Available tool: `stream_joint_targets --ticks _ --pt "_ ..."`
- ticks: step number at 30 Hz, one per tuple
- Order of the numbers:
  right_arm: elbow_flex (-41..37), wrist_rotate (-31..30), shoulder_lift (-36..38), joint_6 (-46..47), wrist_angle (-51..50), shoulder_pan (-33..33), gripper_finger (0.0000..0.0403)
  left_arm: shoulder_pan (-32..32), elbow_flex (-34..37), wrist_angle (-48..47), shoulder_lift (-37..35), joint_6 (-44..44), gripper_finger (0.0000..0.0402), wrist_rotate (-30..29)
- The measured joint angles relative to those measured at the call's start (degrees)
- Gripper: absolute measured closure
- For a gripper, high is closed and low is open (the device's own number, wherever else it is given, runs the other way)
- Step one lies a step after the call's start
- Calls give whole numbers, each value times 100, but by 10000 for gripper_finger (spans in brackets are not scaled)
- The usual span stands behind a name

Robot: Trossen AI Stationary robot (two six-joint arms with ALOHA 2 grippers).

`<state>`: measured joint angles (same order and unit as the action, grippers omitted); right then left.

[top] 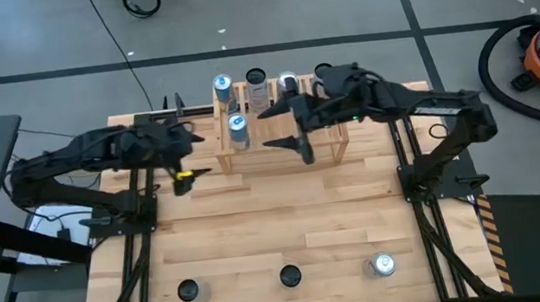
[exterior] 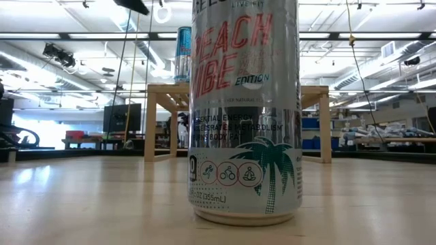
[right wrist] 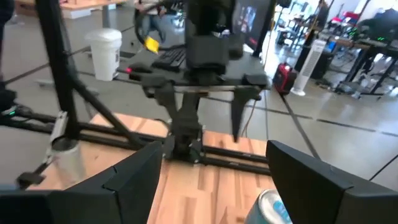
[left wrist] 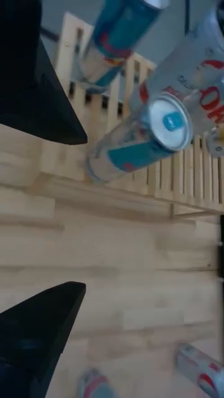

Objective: Place canned beverage on shelf
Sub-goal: Put the blue soda can on the shelf aligned with the blue soda cans

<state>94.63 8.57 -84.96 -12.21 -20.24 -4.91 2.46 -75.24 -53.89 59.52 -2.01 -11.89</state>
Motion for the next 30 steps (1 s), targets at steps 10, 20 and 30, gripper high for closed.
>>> stream_joint_targets --ticks 10,20,30 --pt "0 -1 521 39 -1232 221 106 0 2 730 1059 156 21 -980" --pt "0 3 804 213 -2053 553 106 406 0 980 1374 891 21 -1520" --pt "0 3 804 203 -2324 890 106 814 0 1487 1580 930 21 -1082"
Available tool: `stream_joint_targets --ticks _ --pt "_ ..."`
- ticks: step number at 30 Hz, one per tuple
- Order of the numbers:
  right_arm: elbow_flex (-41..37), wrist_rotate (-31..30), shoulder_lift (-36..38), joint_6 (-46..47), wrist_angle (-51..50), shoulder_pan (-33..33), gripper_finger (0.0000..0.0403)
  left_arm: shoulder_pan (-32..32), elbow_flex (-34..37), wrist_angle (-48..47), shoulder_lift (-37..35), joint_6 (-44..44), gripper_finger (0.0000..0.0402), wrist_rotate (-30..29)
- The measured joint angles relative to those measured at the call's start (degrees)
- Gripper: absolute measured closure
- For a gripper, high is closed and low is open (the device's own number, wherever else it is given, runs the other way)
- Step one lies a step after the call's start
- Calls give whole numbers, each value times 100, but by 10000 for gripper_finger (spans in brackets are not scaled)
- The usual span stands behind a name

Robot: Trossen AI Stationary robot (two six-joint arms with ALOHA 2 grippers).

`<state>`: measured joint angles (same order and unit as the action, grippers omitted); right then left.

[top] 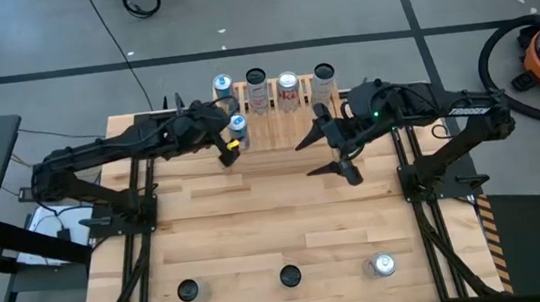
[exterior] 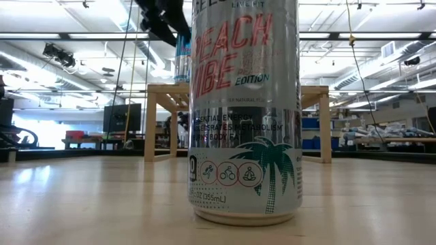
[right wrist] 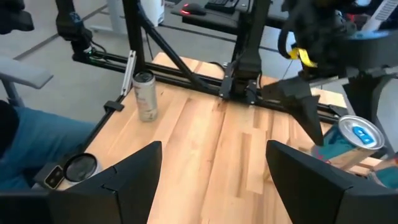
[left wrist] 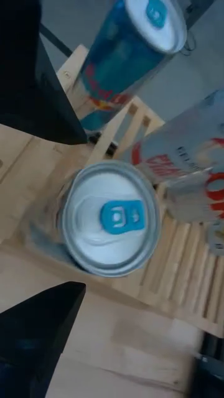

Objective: Place canned beverage on shelf
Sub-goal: Put the blue soda can on the shelf aligned with the blue soda cans

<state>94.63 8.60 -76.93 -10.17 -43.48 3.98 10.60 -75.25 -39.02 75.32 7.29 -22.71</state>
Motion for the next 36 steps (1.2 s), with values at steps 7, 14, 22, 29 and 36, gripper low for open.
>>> stream_joint_targets --ticks 7,14,22,29,36 --pt "0 2 0 -4 -48 121 106 49 3 362 344 -90 21 83" --pt "0 2 0 -4 -56 121 106 49 0 416 527 -301 21 97" --pt "0 2 0 -6 -205 121 106 189 3 401 523 -352 28 96" --pt "0 -2 -2 -5 -302 121 106 403 3 381 523 -352 44 198" --pt "0 0 -2 -7 -302 121 106 473 3 252 523 -373 45 239"
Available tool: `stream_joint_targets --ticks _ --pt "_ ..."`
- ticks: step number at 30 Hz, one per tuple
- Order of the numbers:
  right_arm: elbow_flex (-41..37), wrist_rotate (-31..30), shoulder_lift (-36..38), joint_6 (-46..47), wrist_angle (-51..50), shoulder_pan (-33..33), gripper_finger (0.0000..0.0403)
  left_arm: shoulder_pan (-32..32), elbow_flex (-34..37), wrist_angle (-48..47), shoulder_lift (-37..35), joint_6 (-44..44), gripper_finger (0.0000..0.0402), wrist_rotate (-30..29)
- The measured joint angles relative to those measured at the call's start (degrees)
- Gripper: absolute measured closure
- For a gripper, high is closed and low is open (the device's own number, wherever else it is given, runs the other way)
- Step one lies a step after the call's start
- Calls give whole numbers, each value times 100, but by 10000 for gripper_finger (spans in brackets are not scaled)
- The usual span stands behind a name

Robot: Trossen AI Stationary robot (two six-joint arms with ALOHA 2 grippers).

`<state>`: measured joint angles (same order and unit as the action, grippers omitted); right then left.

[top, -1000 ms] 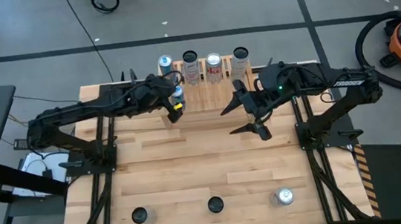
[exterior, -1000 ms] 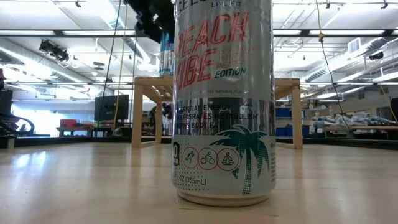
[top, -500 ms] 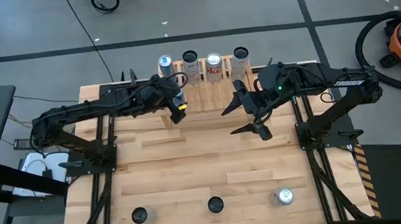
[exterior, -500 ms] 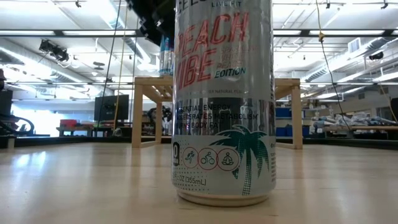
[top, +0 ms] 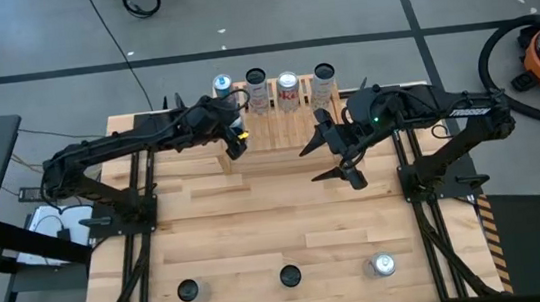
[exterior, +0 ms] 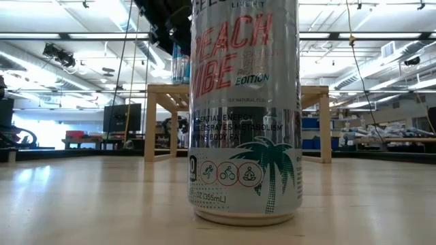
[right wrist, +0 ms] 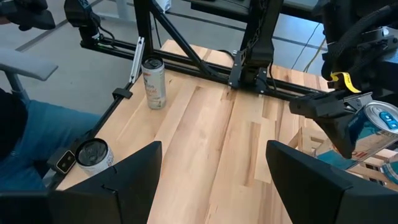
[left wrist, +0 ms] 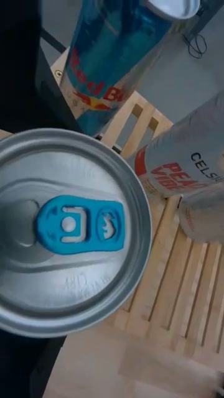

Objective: Place canned beverage on shelf
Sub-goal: Put the blue soda can on the shelf aligned with the blue soda cans

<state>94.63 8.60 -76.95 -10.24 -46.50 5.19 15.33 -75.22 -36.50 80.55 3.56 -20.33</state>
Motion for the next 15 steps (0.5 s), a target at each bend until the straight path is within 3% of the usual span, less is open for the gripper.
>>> stream_joint_targets --ticks 8,15 --pt "0 0 0 0 1 0 106 0 0 -86 0 -175 50 265" --pt "0 0 0 0 2 0 106 0 0 -217 -2 -296 96 266"
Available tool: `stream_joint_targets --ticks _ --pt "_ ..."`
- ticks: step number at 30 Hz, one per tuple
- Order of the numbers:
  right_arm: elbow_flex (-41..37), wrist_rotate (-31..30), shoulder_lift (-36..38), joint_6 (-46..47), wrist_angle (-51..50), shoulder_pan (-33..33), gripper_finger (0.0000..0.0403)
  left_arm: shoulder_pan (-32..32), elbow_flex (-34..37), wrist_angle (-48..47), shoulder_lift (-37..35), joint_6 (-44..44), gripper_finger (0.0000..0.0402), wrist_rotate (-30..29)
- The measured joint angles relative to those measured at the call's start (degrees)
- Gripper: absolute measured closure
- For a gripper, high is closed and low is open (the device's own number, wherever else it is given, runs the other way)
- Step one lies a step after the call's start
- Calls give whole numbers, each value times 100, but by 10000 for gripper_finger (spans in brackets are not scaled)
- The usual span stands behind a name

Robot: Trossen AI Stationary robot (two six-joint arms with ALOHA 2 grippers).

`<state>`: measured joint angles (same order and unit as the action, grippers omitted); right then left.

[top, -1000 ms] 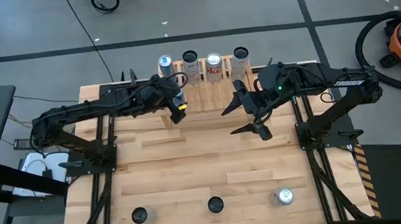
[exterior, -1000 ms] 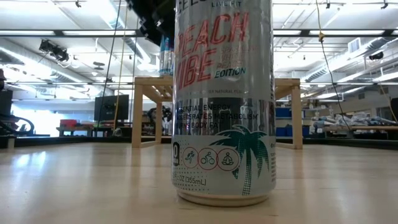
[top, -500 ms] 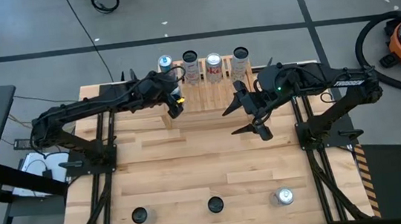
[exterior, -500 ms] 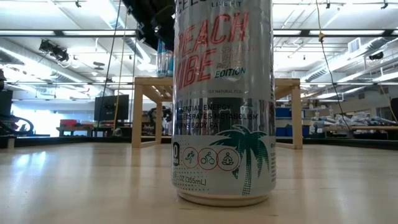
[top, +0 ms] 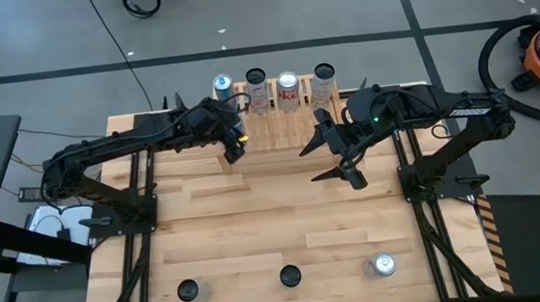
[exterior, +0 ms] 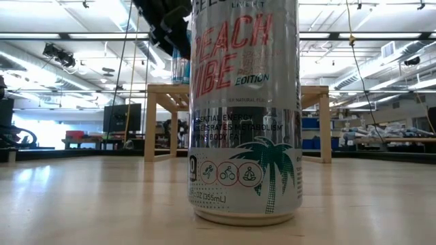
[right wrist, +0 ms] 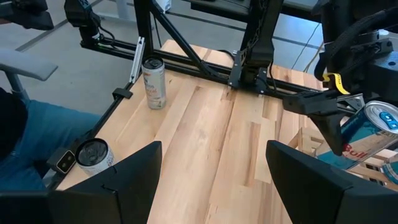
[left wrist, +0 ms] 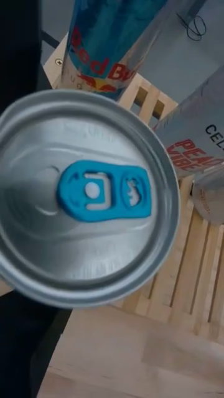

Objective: Place canned beverage on shelf
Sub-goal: Put the blue soda can on the shelf aligned with the blue soda cans, then put the blue soda can on the shelf aligned with the other blue soda cans

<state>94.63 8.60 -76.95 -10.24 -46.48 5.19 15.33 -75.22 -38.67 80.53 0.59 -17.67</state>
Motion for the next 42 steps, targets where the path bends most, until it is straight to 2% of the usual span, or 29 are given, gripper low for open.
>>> stream_joint_targets --ticks 6,13,26,42 --pt "0 0 0 0 0 0 106 89 -9 -75 -7 -125 120 42" --pt "0 0 -2 0 -44 0 106 350 -17 -195 -18 -120 122 467" --pt "2 0 -4 0 -39 0 106 525 4 -772 -419 -146 123 614" --pt "2 -2 -4 0 -39 0 106 573 0 -452 -365 -196 123 664"
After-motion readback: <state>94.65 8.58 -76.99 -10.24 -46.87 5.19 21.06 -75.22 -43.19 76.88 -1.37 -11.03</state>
